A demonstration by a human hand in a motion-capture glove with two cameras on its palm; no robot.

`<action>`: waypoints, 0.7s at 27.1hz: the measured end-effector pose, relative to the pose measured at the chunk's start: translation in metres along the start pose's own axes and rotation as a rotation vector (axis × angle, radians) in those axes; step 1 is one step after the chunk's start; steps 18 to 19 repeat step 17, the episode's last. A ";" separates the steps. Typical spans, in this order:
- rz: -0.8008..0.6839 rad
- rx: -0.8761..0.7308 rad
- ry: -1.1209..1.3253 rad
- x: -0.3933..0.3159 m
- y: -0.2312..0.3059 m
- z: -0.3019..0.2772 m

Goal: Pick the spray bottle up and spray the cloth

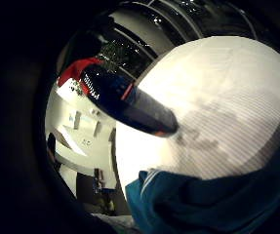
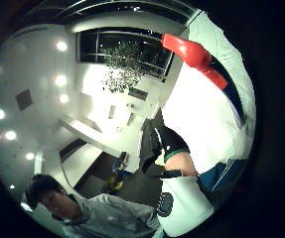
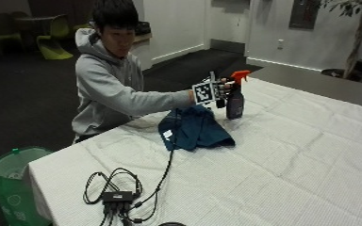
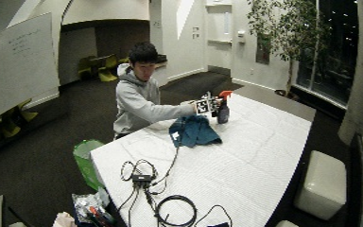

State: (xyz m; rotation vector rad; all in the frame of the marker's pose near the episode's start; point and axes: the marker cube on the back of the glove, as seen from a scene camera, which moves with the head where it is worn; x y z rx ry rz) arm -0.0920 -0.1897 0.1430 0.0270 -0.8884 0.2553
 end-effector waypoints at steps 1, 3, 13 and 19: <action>-0.002 -0.005 -0.005 -0.003 0.005 -0.002; -0.005 -0.036 -0.022 -0.009 0.018 -0.008; -0.030 -0.002 -0.020 -0.021 0.055 -0.040; -0.043 -0.295 -0.083 -0.031 0.105 -0.062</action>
